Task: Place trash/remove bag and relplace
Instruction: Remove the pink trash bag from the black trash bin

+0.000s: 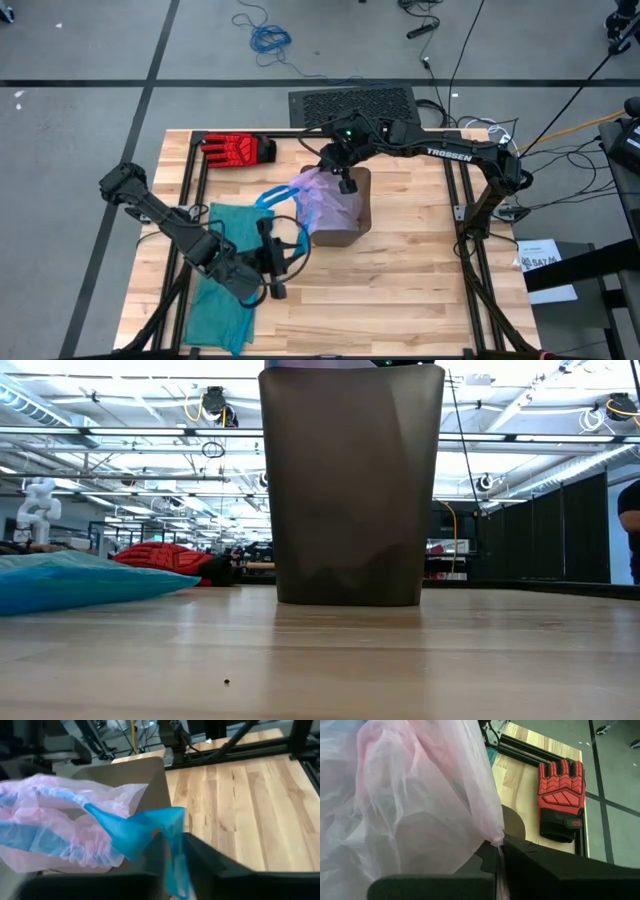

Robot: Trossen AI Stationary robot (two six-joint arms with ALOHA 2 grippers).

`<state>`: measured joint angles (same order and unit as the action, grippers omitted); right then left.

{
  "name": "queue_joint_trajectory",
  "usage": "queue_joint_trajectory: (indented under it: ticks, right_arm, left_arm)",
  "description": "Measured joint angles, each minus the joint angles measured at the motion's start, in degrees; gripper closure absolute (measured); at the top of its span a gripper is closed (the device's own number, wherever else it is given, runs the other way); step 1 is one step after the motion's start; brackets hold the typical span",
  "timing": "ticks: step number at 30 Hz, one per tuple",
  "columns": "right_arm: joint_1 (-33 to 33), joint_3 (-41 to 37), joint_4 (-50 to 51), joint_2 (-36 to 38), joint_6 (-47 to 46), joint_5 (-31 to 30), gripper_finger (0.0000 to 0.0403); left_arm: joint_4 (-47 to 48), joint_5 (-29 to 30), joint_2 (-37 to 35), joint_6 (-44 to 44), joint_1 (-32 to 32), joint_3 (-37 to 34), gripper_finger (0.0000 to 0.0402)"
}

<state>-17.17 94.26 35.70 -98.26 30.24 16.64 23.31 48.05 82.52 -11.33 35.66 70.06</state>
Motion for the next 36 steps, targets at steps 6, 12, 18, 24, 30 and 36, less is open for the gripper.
queue_joint_trajectory:
  ticks: [6, 12, 18, 24, 30, 36]
  right_arm:
    - [0.0, 0.0, 0.2, 0.0, 0.0, 0.0, 0.0403]
    - [0.0, 0.0, 1.0, 0.0, 0.0, 0.2, 0.0403]
    - [0.1, -1.8, 0.3, -0.1, -0.9, 2.0, 0.0403]
    - [1.4, -6.9, -3.5, -0.2, -0.7, 1.7, 0.0403]
    - [1.5, -10.1, -6.7, -0.2, -0.6, 1.5, 0.0403]
    - [1.6, -10.1, -12.7, 2.2, -2.8, -5.3, 0.0403]
  left_arm:
    - [0.4, 0.5, -0.1, 7.5, 2.4, 4.0, 0.0398]
    - [10.5, 9.3, -0.9, 12.4, 5.2, 13.9, 0.04]
    - [21.9, 12.0, -0.9, 13.3, 5.4, 22.8, 0.04]
    - [28.4, 15.2, -0.8, 13.2, 5.2, 26.4, 0.0401]
    - [30.0, 16.1, -0.9, 13.1, 5.7, 27.7, 0.0401]
    - [35.2, 15.7, -0.4, 7.3, 4.4, 27.7, 0.0401]
